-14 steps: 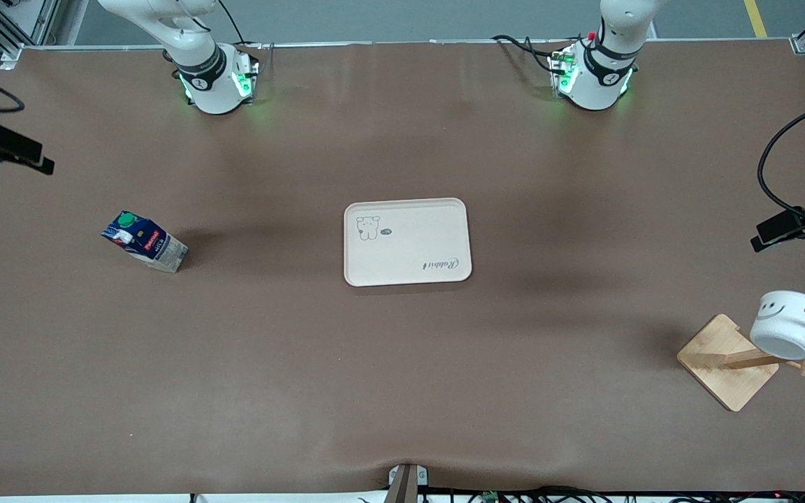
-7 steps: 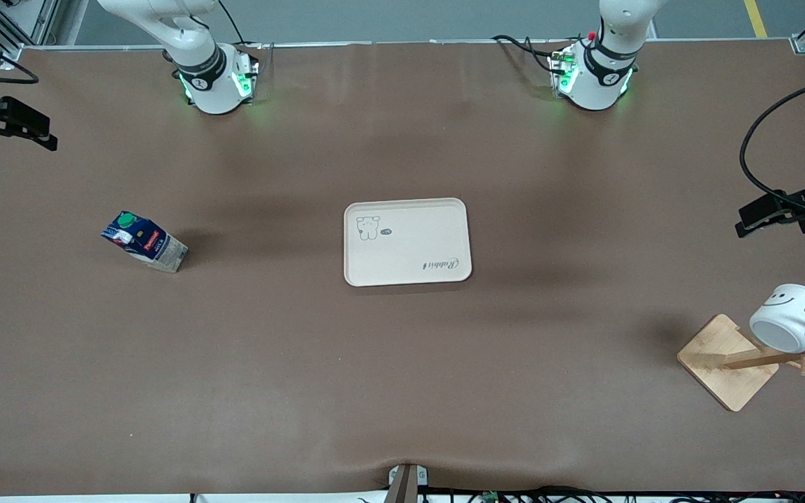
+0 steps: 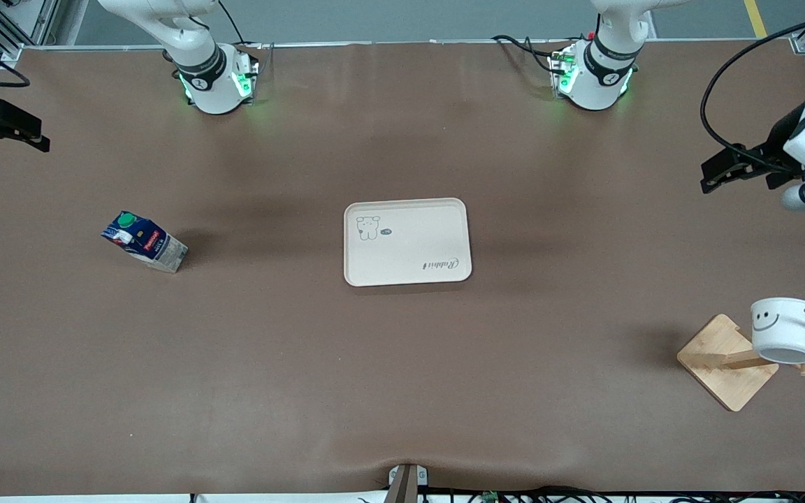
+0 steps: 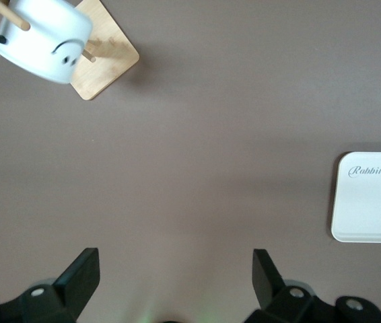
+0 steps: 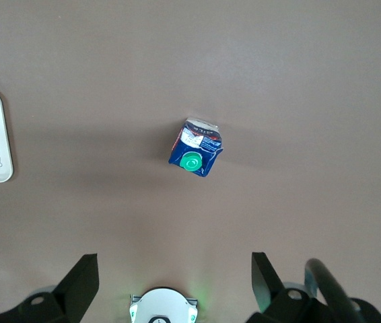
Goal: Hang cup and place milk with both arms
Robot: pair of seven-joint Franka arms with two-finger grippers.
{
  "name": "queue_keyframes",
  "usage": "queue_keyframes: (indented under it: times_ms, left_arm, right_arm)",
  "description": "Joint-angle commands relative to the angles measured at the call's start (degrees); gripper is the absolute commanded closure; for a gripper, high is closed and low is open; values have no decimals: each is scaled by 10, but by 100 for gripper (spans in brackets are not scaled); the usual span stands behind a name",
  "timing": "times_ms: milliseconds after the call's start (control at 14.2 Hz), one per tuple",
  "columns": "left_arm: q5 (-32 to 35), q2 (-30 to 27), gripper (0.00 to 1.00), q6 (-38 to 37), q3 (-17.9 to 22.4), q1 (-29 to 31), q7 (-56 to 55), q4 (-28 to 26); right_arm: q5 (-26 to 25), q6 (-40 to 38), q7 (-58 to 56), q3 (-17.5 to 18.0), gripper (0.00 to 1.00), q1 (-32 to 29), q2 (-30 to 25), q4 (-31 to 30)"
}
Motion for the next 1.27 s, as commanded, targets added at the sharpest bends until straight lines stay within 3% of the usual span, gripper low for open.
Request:
queue_keyframes:
  times_ms: [0,141,353,1200]
  left_arm:
    - [-12,-58,0,9,55,-58,1,-67]
    - [-12,-92,0,33,83,-95,-6,-112]
    - [-11,-124,0,61,89,-97,-6,-150]
    - [-3,-92,0,26,91,-88,-4,-94]
  right_arm:
    - [-4,4,-10,4,0,-6,0,-3]
    - [-4,4,-10,3,0,-7,0,-3]
    - [-4,4,-9,4,0,-6,0,-1]
    - [-4,4,-6,4,0,-7,4,0]
